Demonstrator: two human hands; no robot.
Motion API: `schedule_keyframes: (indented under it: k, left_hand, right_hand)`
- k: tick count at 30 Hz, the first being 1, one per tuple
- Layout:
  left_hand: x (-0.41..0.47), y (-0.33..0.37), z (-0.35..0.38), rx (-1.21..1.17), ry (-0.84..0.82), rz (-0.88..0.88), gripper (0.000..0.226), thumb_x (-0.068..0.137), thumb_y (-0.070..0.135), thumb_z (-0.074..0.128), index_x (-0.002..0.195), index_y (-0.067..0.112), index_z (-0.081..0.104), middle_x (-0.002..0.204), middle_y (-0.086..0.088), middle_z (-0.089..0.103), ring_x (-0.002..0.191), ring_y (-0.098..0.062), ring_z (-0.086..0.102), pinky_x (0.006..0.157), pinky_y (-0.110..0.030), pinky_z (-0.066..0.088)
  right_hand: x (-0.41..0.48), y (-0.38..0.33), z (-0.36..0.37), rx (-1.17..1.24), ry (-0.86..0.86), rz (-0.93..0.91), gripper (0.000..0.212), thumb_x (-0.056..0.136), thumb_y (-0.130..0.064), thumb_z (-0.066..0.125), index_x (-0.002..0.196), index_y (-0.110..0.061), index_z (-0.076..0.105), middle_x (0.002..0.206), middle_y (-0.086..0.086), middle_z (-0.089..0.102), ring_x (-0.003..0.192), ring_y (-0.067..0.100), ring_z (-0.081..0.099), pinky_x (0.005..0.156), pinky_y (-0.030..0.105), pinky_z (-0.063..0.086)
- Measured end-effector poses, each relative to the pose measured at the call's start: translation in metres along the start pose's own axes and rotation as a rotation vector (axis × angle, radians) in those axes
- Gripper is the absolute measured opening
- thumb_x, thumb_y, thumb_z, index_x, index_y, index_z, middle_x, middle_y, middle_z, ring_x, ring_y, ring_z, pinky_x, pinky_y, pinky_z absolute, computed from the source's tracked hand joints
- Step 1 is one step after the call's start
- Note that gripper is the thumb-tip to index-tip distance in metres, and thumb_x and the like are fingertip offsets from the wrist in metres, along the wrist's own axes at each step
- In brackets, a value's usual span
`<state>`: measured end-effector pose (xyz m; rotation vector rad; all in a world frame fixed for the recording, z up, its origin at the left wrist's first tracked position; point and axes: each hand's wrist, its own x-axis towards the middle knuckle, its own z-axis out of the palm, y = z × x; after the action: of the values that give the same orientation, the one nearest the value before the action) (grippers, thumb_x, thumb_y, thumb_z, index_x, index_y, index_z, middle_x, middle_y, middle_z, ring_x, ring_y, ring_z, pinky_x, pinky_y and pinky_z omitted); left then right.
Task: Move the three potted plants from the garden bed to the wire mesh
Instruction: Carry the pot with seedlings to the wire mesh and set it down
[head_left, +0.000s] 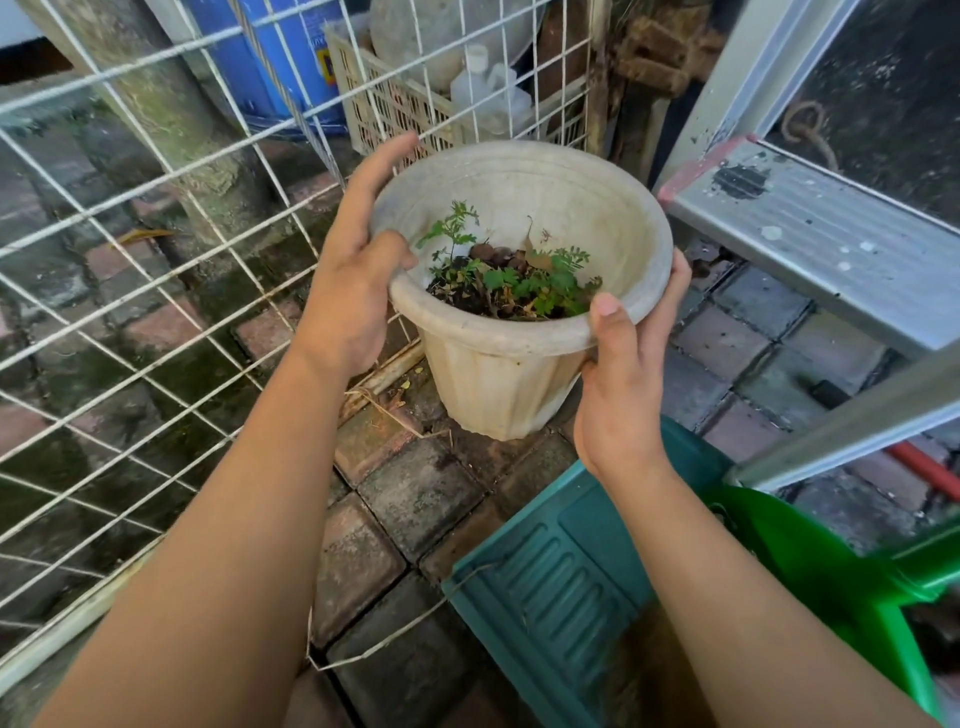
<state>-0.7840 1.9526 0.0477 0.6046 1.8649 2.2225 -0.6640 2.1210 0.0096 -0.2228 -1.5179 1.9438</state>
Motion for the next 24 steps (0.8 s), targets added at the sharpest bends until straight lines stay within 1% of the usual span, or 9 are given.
schedule_keyframes:
  k: [2, 5, 9, 11, 14, 16, 18, 21, 24]
  left_hand:
    - [0.002, 0.000, -0.003, -0.016, -0.009, 0.005, 0.082, 0.076, -0.010, 0.043, 0.147, 0.030, 0.054, 0.171, -0.018, 0.029, 0.156, -0.045, 0.038, 0.125, -0.065, 0.040]
    - [-0.007, -0.009, 0.003, -0.046, 0.008, 0.008, 0.074, 0.078, -0.007, 0.043, 0.145, 0.025, 0.052, 0.159, -0.013, 0.042, 0.151, -0.046, 0.044, 0.122, -0.065, 0.044]
    - [-0.014, -0.011, 0.011, -0.048, 0.135, -0.009, 0.054, 0.083, 0.000, 0.045, 0.127, 0.028, 0.059, 0.147, -0.008, 0.050, 0.142, -0.043, 0.052, 0.113, -0.050, 0.056]
    - [-0.013, -0.010, 0.009, -0.017, 0.142, -0.008, 0.049, 0.086, 0.003, 0.046, 0.122, 0.031, 0.062, 0.144, -0.006, 0.054, 0.142, -0.044, 0.053, 0.117, -0.060, 0.050]
    - [-0.018, -0.014, 0.008, 0.038, 0.204, 0.013, 0.044, 0.088, 0.006, 0.049, 0.119, 0.033, 0.065, 0.138, 0.003, 0.060, 0.142, -0.041, 0.054, 0.119, -0.068, 0.042]
    - [-0.023, -0.017, 0.010, 0.017, 0.241, 0.043, 0.038, 0.088, 0.009, 0.050, 0.113, 0.033, 0.067, 0.136, 0.002, 0.060, 0.143, -0.044, 0.051, 0.120, -0.071, 0.039]
    - [-0.026, -0.017, 0.013, 0.017, 0.200, 0.067, 0.030, 0.087, 0.018, 0.054, 0.110, 0.034, 0.066, 0.134, -0.004, 0.057, 0.143, -0.050, 0.047, 0.121, -0.075, 0.034]
    - [-0.029, -0.015, 0.015, 0.048, 0.160, 0.077, 0.028, 0.086, 0.025, 0.055, 0.112, 0.035, 0.061, 0.131, -0.002, 0.053, 0.143, -0.051, 0.044, 0.122, -0.074, 0.032]
    - [-0.031, -0.013, 0.015, 0.061, 0.188, 0.065, 0.031, 0.090, 0.032, 0.053, 0.118, 0.044, 0.060, 0.149, -0.011, 0.051, 0.148, -0.042, 0.046, 0.123, -0.070, 0.035]
  right_hand:
    - [0.004, 0.000, 0.000, -0.013, -0.011, -0.004, 0.077, 0.093, -0.032, 0.063, 0.157, -0.017, 0.023, 0.150, 0.011, 0.047, 0.140, 0.027, 0.049, 0.119, 0.048, 0.042]
    - [0.014, -0.001, -0.010, -0.037, -0.096, -0.030, 0.074, 0.093, -0.025, 0.061, 0.155, -0.011, 0.023, 0.145, 0.011, 0.048, 0.138, 0.030, 0.050, 0.117, 0.060, 0.041]
    - [0.020, -0.002, -0.018, -0.027, -0.161, 0.000, 0.076, 0.091, -0.021, 0.060, 0.157, -0.018, 0.023, 0.145, 0.008, 0.050, 0.138, 0.029, 0.051, 0.113, 0.068, 0.042]
    - [0.020, -0.003, -0.018, -0.033, -0.159, 0.000, 0.075, 0.090, -0.021, 0.060, 0.157, -0.020, 0.025, 0.145, 0.009, 0.050, 0.137, 0.027, 0.053, 0.113, 0.063, 0.045]
    - [0.018, -0.002, -0.017, -0.089, -0.127, -0.075, 0.074, 0.088, -0.020, 0.058, 0.156, -0.010, 0.028, 0.143, 0.011, 0.047, 0.130, 0.017, 0.052, 0.109, 0.042, 0.051]
    - [0.018, 0.000, -0.016, -0.107, -0.105, -0.095, 0.072, 0.085, -0.020, 0.057, 0.153, -0.013, 0.032, 0.137, 0.002, 0.045, 0.125, 0.009, 0.050, 0.105, 0.034, 0.051]
    - [0.019, 0.000, -0.017, -0.117, -0.106, -0.091, 0.070, 0.085, -0.021, 0.056, 0.150, -0.014, 0.033, 0.134, -0.005, 0.044, 0.120, -0.001, 0.052, 0.098, 0.027, 0.051]
    - [0.021, -0.002, -0.018, -0.120, -0.081, -0.080, 0.071, 0.084, -0.024, 0.056, 0.151, -0.014, 0.033, 0.135, -0.005, 0.046, 0.120, 0.000, 0.053, 0.098, 0.027, 0.052]
    - [0.018, -0.001, -0.015, -0.118, -0.029, -0.076, 0.072, 0.084, -0.027, 0.056, 0.152, -0.016, 0.035, 0.138, -0.008, 0.047, 0.121, -0.003, 0.053, 0.100, 0.024, 0.050]
